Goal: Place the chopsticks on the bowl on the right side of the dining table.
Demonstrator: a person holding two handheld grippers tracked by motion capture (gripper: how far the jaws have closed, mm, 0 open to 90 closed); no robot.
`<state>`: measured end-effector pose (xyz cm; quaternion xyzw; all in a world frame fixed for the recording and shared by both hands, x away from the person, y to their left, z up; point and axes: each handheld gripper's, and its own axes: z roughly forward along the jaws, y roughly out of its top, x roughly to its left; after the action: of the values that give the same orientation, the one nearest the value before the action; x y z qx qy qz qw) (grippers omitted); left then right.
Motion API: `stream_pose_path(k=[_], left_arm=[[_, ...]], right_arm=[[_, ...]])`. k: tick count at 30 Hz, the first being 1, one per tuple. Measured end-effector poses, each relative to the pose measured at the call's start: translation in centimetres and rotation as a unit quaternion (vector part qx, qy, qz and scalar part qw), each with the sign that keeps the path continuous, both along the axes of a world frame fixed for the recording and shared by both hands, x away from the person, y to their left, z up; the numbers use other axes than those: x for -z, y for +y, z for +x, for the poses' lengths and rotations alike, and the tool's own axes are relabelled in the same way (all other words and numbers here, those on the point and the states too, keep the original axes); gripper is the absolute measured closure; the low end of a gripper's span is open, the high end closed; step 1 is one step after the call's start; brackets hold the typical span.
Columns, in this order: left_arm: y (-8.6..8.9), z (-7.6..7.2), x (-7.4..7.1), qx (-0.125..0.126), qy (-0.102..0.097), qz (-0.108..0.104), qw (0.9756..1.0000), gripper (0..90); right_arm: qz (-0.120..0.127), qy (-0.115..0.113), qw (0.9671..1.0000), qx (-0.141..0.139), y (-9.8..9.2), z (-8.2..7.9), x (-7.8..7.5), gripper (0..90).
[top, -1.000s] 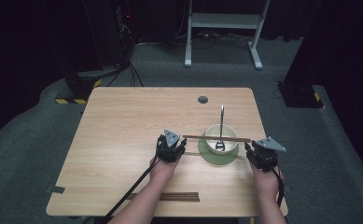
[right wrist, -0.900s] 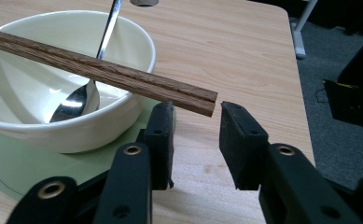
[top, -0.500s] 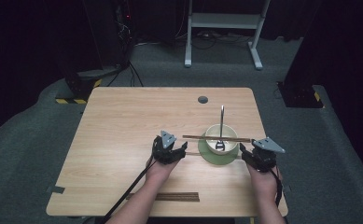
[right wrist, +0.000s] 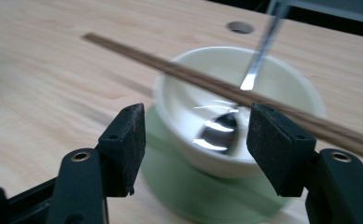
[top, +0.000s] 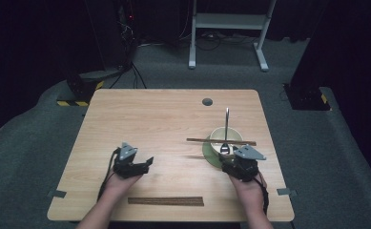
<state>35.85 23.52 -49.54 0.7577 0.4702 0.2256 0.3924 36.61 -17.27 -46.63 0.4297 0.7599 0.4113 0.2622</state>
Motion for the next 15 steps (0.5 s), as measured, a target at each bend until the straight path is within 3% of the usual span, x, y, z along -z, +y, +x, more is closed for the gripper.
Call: stream_pose_path(k=[3,4,6,8,9,12,13,15], left_arm=[[3.6,-1.0,0.4,0.007,0.031,0.004,0.9995,21.4],[5.0,-1.5,0.6,0.007,0.035,0.031,0.9989,20.9],[7.0,-2.3,1.0,-0.001,0.042,0.054,0.9977,20.1],[9.0,-3.0,1.6,-0.02,0.05,0.058,0.9968,18.3],[10.0,-3.4,2.0,-0.03,0.054,0.05,0.9968,17.7],[11.0,-3.7,2.9,-0.034,0.06,0.051,0.9963,16.1],[11.2,-3.7,3.1,-0.035,0.062,0.041,0.9966,14.7],[11.0,-3.7,3.1,-0.035,0.058,0.042,0.9968,14.7]], right_arm=[[-0.009,0.006,0.9996,-0.026,2.0,-0.8,0.4,36.7],[-0.011,0.007,0.9994,-0.031,2.4,-1.1,0.4,36.7],[-0.015,0.014,0.999,-0.04,3.2,-1.6,0.7,36.3],[-0.016,0.023,0.9985,-0.046,3.8,-2.2,1.2,35.9],[-0.021,0.029,0.9981,-0.051,4.0,-2.5,1.5,36.3],[-0.026,0.047,0.9971,-0.054,4.2,-3.1,2.9,37.0],[-0.026,0.059,0.9967,-0.051,4.1,-3.1,3.5,36.9],[-0.028,0.074,0.996,-0.044,3.7,-3.2,4.3,36.8]])
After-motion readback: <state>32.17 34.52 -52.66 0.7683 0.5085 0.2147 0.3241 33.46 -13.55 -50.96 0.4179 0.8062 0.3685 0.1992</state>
